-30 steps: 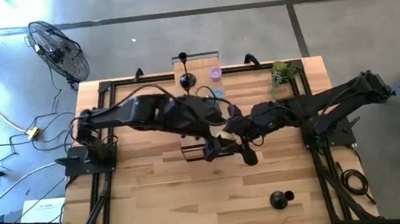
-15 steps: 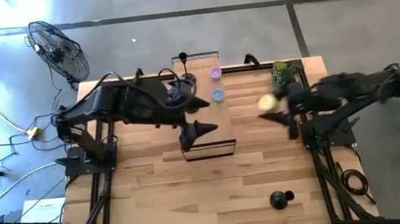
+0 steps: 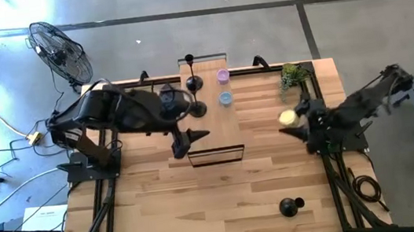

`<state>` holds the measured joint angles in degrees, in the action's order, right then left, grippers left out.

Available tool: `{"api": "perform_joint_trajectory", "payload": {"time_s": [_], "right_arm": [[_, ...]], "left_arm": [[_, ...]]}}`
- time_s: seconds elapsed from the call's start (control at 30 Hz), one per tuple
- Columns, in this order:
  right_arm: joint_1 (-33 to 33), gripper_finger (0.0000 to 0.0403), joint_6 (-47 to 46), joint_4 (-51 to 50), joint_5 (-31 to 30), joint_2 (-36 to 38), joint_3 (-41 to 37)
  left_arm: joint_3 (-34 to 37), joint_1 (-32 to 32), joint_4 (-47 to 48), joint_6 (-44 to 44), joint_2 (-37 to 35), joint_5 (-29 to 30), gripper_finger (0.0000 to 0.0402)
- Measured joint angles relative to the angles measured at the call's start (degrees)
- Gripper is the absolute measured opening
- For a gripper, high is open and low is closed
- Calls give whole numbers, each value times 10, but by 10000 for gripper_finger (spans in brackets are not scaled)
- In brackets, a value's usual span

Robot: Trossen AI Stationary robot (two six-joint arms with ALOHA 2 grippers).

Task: Pick & Place candle stick holders
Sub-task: Put the yellow scented candle on the shelf

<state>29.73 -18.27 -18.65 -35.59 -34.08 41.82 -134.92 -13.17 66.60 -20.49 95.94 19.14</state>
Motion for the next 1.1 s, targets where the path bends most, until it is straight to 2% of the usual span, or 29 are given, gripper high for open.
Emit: {"api": "perform_joint_trajectory", "payload": {"time_s": [0.23,0.43,0.77,0.93,1.1], "right_arm": [[-28,211,63,289,16,-17,-165],[-94,211,59,379,59,-65,-203],[-222,211,67,496,250,-212,-202],[-283,211,67,512,348,-260,-202],[-349,211,68,576,452,-298,-201]], "left_arm": [[0,-28,0,23,1,4,360],[0,-31,0,37,-5,-11,360],[0,-29,-44,73,-25,-16,360],[0,-29,-73,105,-34,-16,360],[0,-20,-67,112,-41,-13,360]]}}
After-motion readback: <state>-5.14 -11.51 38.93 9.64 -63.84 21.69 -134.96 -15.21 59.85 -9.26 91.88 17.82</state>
